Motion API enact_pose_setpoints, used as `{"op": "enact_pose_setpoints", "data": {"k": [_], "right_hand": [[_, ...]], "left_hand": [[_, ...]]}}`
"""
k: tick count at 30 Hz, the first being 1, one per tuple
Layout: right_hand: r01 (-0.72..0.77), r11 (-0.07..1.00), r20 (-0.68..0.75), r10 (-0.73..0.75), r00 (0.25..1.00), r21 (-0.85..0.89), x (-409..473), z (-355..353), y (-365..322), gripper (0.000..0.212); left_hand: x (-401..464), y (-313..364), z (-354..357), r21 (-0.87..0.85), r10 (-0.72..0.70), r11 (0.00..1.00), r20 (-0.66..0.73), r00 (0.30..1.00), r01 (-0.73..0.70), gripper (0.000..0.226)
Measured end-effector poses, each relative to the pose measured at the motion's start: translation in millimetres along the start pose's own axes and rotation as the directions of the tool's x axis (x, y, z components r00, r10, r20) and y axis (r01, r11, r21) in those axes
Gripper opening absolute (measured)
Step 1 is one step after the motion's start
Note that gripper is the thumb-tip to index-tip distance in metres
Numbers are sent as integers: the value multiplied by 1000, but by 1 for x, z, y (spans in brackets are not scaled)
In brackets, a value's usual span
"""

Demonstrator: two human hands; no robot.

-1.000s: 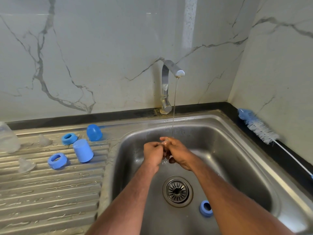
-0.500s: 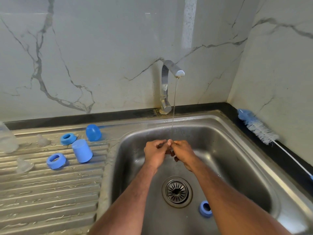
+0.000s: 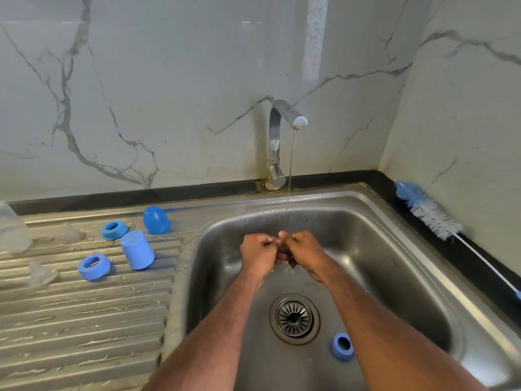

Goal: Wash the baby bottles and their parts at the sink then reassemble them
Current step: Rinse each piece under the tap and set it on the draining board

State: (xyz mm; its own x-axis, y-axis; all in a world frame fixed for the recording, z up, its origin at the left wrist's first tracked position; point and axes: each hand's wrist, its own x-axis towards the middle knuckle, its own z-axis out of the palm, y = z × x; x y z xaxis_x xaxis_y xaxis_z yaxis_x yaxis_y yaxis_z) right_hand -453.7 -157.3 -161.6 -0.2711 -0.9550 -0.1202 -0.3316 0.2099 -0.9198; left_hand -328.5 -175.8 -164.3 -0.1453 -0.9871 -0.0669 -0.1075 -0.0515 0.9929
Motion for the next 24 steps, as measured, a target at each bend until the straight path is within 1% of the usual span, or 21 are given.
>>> {"op": "enact_pose_setpoints", "data": {"k": [2,3,4,6,8,11,12,13,15,16,17,18,20,22,24], "right_hand": [[-1,992,125,-15,992,126,-5,0,-3,36],[13,988,143,-35,989,151,-7,2,-5,30],[30,988,126,-49,991,152,-8,3,-6,26],[52,996,31,-54,998,77,-7,6,-8,26],[47,999,-69,-48,996,-11,-5,9,-8,28],[24,999,-212,-29,977,-23,-1,8,-4,40],[14,1000,-217,-16,976,-8,0,6,-2,41],[3,1000,-178,3,984,30,1,5,-2,38],[-21,980,-8,24,1000,199,-2,1,-5,21],[-38,959,66,19,998,282,-4,-2,-7,18],[-41,944,99,8,995,329,-5,-4,-8,26],[-27,944,94,-5,996,328,-6,-5,-10,31],[20,971,34,-29,999,239,-7,-4,-11,29],[63,987,-61,-54,997,146,-5,-3,-9,31],[106,993,-146,-98,984,49,-4,-3,-10,39]], "left_hand": [[2,0,-3,-73,-50,996,-29,998,47,15],[2,0,-3,-102,-67,993,-26,997,64,16],[2,0,-3,-113,-73,991,-13,997,72,16],[3,-1,-2,-107,-47,993,6,999,47,17],[5,-2,-2,-64,8,998,25,1000,-6,16],[1,-4,3,27,88,995,116,989,-92,19],[-1,-4,5,21,98,995,136,986,-102,19],[-1,-5,5,-15,99,995,143,985,-98,18],[0,-7,3,-136,79,989,120,990,-62,15],[1,-7,1,-201,51,979,97,994,-30,15],[5,-8,-1,-252,17,968,81,997,4,16],[6,-8,-3,-281,-5,959,77,997,27,17],[7,-8,-5,-280,-25,959,75,997,45,19],[9,-10,-5,-166,-38,985,44,998,45,25],[11,-14,-6,-23,-60,998,-26,998,59,35]]}}
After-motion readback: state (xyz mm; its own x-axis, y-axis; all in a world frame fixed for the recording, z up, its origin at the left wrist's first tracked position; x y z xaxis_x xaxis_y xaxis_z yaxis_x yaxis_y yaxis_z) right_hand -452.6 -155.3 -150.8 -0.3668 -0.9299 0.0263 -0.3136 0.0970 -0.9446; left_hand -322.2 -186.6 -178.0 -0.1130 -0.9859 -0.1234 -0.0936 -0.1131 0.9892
